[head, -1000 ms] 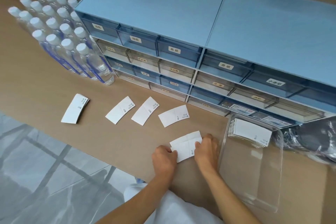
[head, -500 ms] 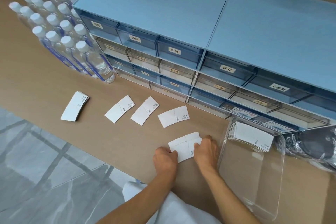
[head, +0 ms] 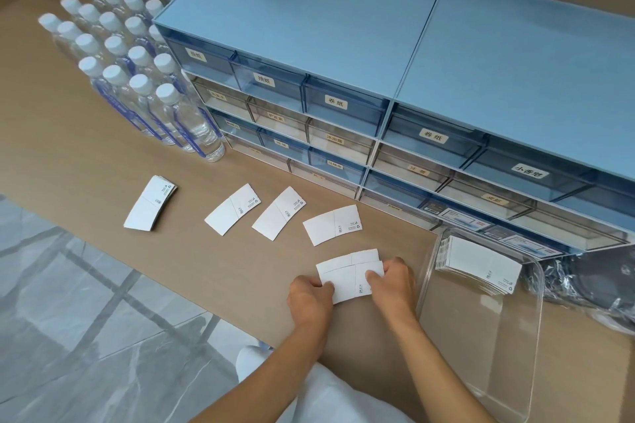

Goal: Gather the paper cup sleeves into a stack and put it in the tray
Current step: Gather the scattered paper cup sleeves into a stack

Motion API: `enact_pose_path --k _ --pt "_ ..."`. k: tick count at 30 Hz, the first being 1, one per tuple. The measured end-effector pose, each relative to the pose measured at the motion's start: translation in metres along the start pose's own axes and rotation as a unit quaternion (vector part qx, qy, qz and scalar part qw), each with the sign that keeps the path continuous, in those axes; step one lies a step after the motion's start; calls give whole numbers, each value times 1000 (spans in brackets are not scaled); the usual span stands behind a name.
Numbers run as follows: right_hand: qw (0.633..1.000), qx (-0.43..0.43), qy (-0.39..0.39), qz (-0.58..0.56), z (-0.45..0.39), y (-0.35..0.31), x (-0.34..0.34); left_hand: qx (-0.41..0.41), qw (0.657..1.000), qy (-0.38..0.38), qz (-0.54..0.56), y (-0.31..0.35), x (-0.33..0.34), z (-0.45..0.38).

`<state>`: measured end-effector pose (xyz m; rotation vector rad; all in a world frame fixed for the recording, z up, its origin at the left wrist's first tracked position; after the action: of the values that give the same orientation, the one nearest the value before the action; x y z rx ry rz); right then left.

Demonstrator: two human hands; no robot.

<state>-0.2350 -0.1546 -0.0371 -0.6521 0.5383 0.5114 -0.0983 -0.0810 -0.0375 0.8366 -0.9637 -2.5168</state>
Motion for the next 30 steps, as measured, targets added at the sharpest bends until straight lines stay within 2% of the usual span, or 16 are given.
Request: enact_pose_path --k 4,12,17,30 --pt "999 -18 -28 -42 3 -14 -5 36 999 10 22 12 -11 -8" --pt "995 -70 -51 -50 -4 -65 1 39 996 20 74 39 -25 -36" --pt "995 -91 -36 -5 -20 -96 12 33 994 42 92 60 -25 -58" --pt "997 -46 23 49 -43 -116 41 1 997 67 28 73 -17 -91"
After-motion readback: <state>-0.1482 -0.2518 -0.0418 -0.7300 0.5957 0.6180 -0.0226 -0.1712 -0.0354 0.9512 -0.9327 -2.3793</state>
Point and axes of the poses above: each hand's wrist, its own z-axis away from the middle knuckle, its own x-axis out of the palm, y = z × x, the point moved 3 cm from there along -z, towards the middle knuckle, and after that the axes turned 11 degrees about x, right-handed, at the moved point
